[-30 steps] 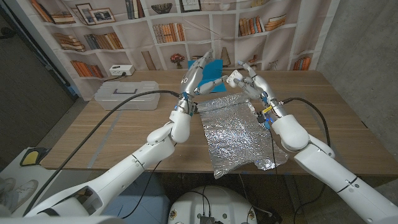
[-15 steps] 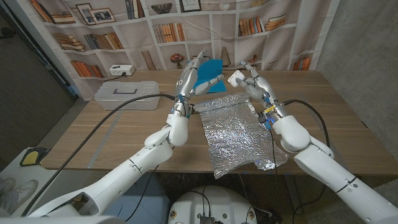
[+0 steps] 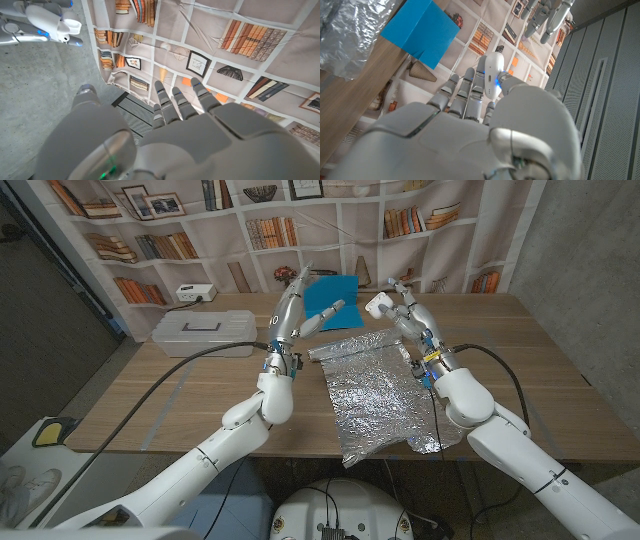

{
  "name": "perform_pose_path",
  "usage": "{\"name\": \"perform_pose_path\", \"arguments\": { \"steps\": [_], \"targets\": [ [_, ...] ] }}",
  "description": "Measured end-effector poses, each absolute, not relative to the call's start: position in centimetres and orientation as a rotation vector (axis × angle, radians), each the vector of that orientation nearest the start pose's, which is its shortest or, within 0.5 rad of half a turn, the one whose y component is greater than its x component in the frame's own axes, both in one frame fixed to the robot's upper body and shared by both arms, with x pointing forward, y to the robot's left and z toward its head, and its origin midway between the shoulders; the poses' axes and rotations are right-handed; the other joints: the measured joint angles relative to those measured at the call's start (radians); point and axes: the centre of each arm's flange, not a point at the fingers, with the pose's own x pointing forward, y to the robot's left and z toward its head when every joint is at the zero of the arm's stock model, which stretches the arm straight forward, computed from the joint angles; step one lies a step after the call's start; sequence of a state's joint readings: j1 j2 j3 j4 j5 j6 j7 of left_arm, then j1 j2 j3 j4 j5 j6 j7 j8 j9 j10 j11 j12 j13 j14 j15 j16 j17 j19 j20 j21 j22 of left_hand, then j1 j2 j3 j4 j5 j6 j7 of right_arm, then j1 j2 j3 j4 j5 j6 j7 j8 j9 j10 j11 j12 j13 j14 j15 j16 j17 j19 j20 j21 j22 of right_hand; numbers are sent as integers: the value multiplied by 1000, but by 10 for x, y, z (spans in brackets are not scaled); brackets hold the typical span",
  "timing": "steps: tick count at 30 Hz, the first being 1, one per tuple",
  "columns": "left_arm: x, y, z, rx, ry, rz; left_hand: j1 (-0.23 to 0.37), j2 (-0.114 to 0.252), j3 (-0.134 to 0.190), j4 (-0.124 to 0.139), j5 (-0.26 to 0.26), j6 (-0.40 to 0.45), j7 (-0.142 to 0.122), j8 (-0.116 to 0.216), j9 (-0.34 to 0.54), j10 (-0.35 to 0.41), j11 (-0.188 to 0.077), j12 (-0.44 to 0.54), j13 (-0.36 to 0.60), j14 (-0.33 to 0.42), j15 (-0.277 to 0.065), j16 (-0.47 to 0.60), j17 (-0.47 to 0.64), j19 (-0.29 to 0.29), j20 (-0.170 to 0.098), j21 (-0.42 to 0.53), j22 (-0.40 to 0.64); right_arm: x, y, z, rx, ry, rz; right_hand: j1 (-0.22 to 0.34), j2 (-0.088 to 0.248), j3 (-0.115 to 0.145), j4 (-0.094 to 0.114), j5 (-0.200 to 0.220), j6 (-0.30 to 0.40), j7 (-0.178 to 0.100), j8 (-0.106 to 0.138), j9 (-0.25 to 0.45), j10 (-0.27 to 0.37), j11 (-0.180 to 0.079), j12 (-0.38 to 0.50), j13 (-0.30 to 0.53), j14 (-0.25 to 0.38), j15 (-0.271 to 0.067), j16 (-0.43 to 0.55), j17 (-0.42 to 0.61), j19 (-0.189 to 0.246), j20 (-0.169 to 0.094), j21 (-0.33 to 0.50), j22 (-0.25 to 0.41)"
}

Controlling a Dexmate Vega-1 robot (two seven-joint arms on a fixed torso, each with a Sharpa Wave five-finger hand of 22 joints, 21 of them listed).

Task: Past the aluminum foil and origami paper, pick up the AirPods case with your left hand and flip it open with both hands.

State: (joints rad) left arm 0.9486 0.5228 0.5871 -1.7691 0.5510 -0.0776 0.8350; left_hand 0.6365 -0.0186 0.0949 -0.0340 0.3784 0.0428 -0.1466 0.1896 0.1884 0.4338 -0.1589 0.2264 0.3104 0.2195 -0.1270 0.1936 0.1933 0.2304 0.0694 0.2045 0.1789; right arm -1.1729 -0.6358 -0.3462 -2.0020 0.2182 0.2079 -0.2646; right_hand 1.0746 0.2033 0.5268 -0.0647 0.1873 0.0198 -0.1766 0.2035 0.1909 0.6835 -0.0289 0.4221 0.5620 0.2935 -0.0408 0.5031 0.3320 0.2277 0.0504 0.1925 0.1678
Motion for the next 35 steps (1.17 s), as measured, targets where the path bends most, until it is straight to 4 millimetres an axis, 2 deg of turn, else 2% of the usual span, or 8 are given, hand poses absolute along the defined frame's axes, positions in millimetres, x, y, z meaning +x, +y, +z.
{"name": "perform_pose_path", "arguments": {
  "steps": [19,35],
  "targets": [
    [506,170,-5,649,-1231,417,-8,8,-7,7,0,-5,-5,0,0,-7,7,0,-4,-1,-1,0,-3,-2,-2,0,0,492,-178,-4,-254,-887,230,0,0,0,0,2,5,5,0,2,0,0,7,10,0,0,0,5,0,0,0,0],
    [498,171,-9,626,-1241,449,-13,13,-19,19,-5,-13,-13,0,0,-7,7,0,-9,-4,-4,0,-3,-4,-11,0,0,485,-183,-7,-269,-887,239,1,1,-2,2,1,9,9,0,2,-6,-6,7,11,0,0,0,5,0,0,0,0]
  ]
}}
